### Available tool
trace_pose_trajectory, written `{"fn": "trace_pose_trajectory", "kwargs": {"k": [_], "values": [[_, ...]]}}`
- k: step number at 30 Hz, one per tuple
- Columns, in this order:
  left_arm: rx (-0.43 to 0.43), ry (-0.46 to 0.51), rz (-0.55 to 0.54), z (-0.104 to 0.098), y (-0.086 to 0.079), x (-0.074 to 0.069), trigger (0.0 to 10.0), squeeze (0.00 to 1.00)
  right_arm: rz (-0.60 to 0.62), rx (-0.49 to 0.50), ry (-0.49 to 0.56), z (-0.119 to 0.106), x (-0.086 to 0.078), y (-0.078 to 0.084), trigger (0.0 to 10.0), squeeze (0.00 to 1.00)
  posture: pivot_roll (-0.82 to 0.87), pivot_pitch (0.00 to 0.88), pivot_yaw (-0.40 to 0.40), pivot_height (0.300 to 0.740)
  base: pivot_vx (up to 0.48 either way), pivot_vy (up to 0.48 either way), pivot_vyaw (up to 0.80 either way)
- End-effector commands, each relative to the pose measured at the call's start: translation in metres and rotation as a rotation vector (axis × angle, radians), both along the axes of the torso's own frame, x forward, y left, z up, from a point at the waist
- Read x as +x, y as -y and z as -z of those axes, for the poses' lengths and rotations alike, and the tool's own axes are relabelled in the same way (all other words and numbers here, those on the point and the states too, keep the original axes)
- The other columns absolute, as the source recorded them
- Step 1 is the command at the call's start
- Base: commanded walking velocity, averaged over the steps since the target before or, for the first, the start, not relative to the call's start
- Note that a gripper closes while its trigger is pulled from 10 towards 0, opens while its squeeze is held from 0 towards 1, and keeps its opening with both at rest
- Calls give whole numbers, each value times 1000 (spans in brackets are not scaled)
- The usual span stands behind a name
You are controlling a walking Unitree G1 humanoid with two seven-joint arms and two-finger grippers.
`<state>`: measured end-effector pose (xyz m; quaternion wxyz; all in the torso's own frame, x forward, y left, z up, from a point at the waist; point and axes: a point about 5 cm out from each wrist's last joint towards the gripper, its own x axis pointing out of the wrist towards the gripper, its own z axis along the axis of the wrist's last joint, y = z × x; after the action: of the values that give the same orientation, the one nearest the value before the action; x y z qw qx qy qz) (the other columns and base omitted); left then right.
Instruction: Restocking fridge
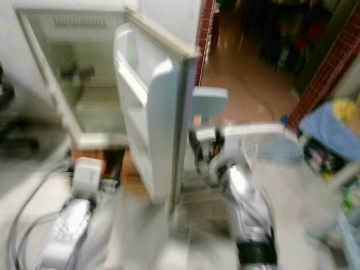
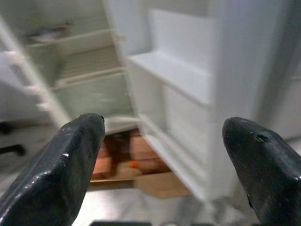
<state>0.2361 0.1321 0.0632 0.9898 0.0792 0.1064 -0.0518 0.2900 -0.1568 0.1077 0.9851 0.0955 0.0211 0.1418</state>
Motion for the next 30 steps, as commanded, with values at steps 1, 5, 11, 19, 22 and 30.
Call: {"fn": "trace_pose_trajectory", "kwargs": {"k": [1,5,11,19,22,30], "values": [[21,-7,-52,-1,-13,2,10000,0,-62,10,43,-9,4,-14,10000,0,106,0,-37,740,0,0,575],[20,-7,-102,-1,-21,3,10000,0,-52,40,65,-19,12,-19,10000,0,116,0,-39,740,0,0,781],[26,-5,-115,-3,-24,3,10000,0,-4,57,72,-25,20,-19,10000,0,125,0,-40,740,0,0,781],[32,-26,-121,0,-24,2,10000,0,77,92,68,-32,34,-16,10000,0,133,0,-39,740,0,0,760],[31,-29,-121,0,-24,2,10000,0,100,93,77,-37,40,-16,10000,0,136,0,-37,740,0,0,325],[39,-43,-122,1,-25,-1,10000,0,161,90,83,-44,51,-17,10000,0,150,0,-43,740,0,0,0]]}}
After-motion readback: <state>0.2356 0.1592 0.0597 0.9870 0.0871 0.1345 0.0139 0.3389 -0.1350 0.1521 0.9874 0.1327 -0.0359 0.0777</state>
